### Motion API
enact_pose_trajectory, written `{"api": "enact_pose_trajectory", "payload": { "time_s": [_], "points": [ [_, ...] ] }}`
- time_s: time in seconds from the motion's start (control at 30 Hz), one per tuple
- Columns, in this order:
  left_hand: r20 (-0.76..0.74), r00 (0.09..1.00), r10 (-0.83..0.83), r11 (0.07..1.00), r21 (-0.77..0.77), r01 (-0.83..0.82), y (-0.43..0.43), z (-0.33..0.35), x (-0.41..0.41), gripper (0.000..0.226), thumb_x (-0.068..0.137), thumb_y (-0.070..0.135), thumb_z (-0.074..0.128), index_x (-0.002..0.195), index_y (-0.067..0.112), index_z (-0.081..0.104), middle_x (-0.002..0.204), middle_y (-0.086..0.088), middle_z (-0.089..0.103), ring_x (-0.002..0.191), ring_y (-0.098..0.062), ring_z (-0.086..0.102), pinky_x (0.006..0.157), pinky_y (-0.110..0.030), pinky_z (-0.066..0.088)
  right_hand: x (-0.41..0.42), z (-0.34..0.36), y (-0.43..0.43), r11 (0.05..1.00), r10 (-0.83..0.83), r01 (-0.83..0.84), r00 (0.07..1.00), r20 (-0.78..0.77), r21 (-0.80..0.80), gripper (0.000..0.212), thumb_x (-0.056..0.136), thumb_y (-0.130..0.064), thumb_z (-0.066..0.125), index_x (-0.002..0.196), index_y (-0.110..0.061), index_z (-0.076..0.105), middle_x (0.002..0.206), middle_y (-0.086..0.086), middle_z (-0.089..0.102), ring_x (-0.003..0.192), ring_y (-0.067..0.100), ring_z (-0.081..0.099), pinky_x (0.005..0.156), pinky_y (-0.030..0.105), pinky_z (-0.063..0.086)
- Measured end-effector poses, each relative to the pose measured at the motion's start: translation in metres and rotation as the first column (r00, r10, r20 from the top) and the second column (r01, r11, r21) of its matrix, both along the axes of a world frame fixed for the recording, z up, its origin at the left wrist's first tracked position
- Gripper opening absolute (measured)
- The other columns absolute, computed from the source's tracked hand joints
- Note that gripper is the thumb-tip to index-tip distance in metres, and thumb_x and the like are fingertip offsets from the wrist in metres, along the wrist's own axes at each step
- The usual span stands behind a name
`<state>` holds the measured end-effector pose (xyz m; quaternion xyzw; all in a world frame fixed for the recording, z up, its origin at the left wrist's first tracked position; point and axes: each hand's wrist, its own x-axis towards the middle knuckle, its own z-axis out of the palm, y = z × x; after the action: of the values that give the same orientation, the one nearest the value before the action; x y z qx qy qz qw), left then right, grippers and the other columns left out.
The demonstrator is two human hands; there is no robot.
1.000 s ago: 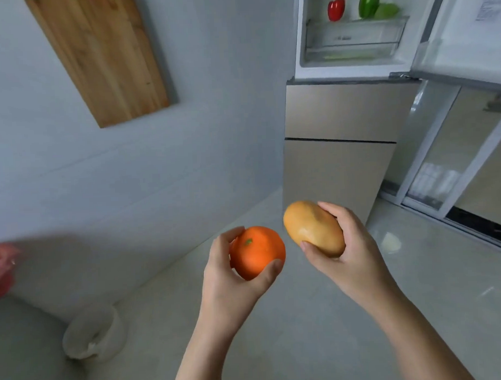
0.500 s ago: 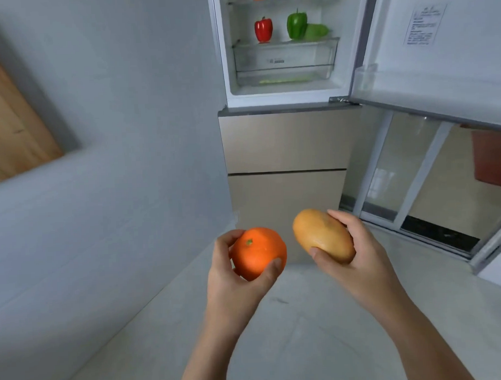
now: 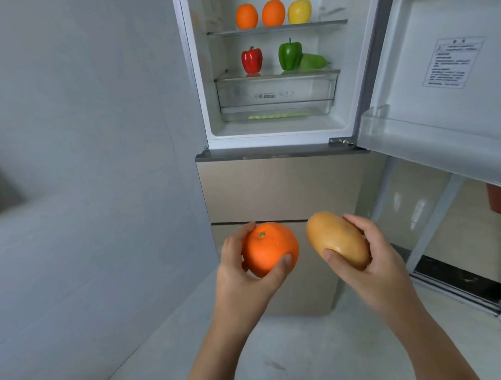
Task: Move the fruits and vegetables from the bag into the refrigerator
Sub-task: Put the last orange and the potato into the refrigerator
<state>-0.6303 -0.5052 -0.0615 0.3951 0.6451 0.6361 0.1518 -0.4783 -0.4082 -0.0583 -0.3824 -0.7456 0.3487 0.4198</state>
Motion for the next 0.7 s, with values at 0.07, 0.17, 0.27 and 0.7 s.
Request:
{"api": "enact_pose_trajectory", "payload": {
  "time_s": [0.07, 0.17, 0.27, 0.7],
  "points": [
    [0.004, 1.000, -0.016, 1.000, 0.010, 0.016, 0.026, -0.003, -0.017, 0.063, 0.049, 0.051, 0.071, 0.107, 0.043, 0.050, 0.113, 0.019, 0.051, 0.101, 0.002, 0.053, 0.071, -0.010, 0.047, -0.016, 0.000, 0.022, 1.000, 0.000, 0.000, 1.000, -0.008, -0.004, 0.057, 0.061, -0.042, 0.065, 0.115, -0.041, 0.044, 0.112, -0.017, 0.052, 0.099, 0.007, 0.051, 0.072, 0.008, 0.036],
    [0.001, 1.000, -0.025, 1.000, 0.017, 0.025, 0.066, -0.004, -0.048, 0.067, 0.046, 0.057, 0.068, 0.109, 0.044, 0.050, 0.114, 0.020, 0.051, 0.102, 0.000, 0.054, 0.074, -0.016, 0.049, -0.047, 0.005, 0.060, 1.000, -0.011, 0.011, 1.000, -0.009, 0.003, 0.056, 0.070, -0.031, 0.076, 0.114, -0.041, 0.043, 0.108, -0.028, 0.047, 0.097, 0.006, 0.050, 0.072, 0.009, 0.036],
    [-0.012, 0.998, -0.064, 0.997, 0.033, 0.064, 0.107, 0.001, -0.089, 0.067, 0.046, 0.059, 0.069, 0.108, 0.045, 0.050, 0.115, 0.020, 0.052, 0.100, 0.004, 0.053, 0.072, -0.014, 0.049, -0.085, 0.013, 0.099, 0.999, -0.022, 0.023, 1.000, -0.011, 0.030, 0.056, 0.073, -0.024, 0.074, 0.116, -0.041, 0.041, 0.108, -0.028, 0.045, 0.097, 0.002, 0.049, 0.075, 0.014, 0.039],
    [-0.058, 0.990, -0.131, 0.981, 0.134, 0.137, 0.258, 0.057, -0.236, 0.055, 0.054, 0.042, 0.074, 0.104, 0.044, 0.050, 0.108, 0.024, 0.051, 0.094, 0.012, 0.052, 0.067, -0.006, 0.046, -0.211, 0.068, 0.240, 0.967, -0.146, 0.151, 0.989, -0.040, 0.207, 0.054, 0.072, -0.026, 0.075, 0.116, -0.034, 0.044, 0.104, -0.021, 0.048, 0.092, -0.012, 0.047, 0.068, 0.005, 0.035]
  ]
}}
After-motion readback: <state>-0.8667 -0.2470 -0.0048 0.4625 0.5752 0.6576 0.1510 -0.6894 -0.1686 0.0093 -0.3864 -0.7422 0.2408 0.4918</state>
